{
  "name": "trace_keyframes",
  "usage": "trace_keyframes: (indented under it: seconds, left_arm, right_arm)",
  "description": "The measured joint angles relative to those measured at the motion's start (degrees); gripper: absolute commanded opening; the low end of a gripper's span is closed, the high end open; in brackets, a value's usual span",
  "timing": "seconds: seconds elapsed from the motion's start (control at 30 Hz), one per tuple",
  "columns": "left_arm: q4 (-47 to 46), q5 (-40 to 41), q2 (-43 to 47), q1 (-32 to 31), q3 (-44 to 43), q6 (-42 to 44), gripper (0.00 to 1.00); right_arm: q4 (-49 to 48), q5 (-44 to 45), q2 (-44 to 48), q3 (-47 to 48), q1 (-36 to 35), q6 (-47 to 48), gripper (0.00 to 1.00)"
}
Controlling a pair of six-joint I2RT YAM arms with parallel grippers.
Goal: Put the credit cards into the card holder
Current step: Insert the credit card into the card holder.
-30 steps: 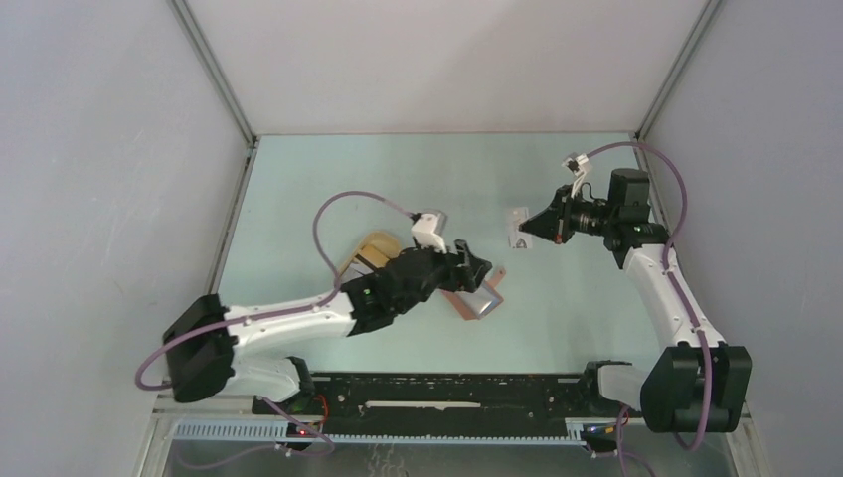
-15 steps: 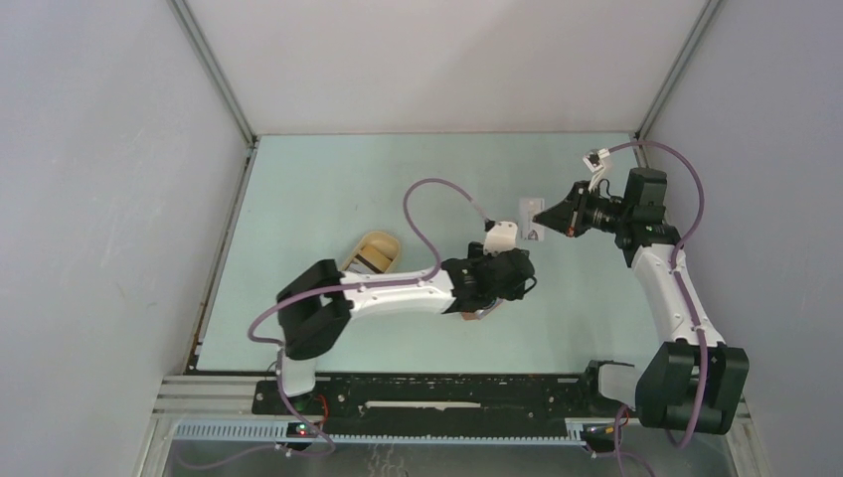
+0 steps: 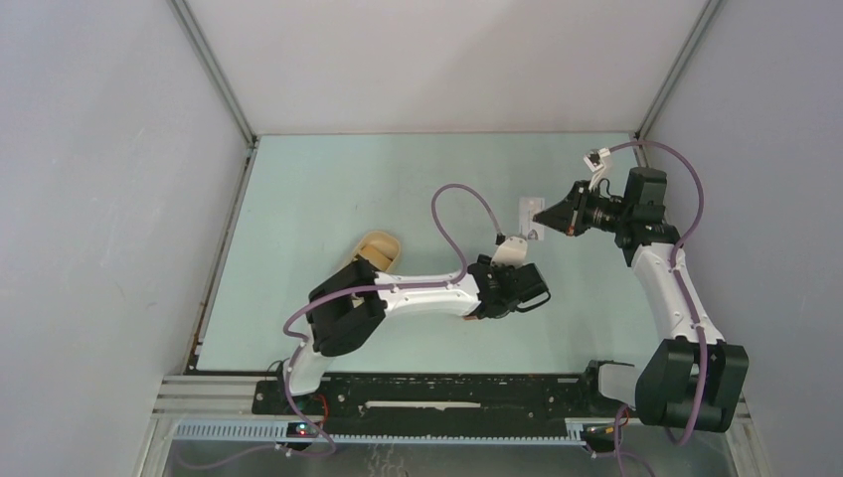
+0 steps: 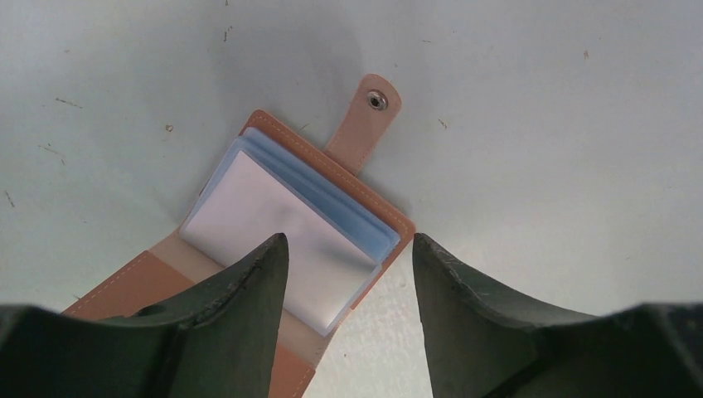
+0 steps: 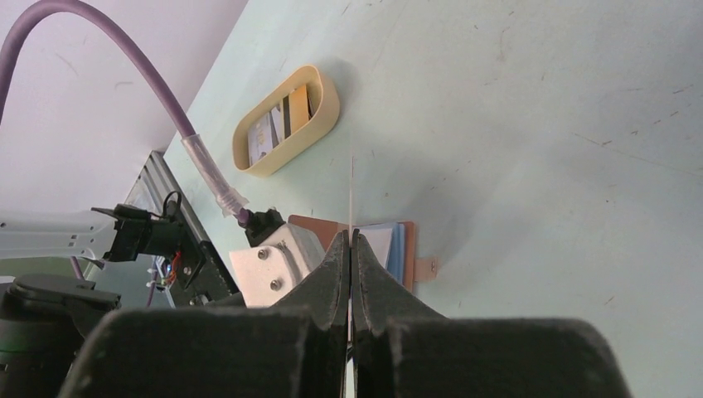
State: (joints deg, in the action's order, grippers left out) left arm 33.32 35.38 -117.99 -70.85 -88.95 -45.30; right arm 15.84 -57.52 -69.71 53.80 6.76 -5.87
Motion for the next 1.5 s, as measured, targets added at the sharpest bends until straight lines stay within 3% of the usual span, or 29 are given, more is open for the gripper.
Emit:
trace_keyframes:
  seconds: [0.2,0.6,1.0,1.5]
  left_arm:
    - [2.8,0.9,-2.7,-0.4,-3.1,-0.3,0.61]
    - [6.1,4.0,-3.2,-0.4,-2.8,-2.3,0.44]
    - [4.3,5.4,8.0,-0.4,12.2,-7.3,0.33]
    - [5.2,9.5,17.6,-0.4,22.6,-15.5,0.21]
  right_arm:
    - [-0.3,0.0,0.0,0.0,0.0,-0.4,0.0]
    - [-0.5,-0.7,-1.0,0.0,0.0,-0.9,0.0]
    - [-0.6,-1.4,-2.6,-0.1,-2.3,-1.0,0.0]
    - [-5.0,-6.2,-8.8,-3.3,-11.2,-4.1,0.0]
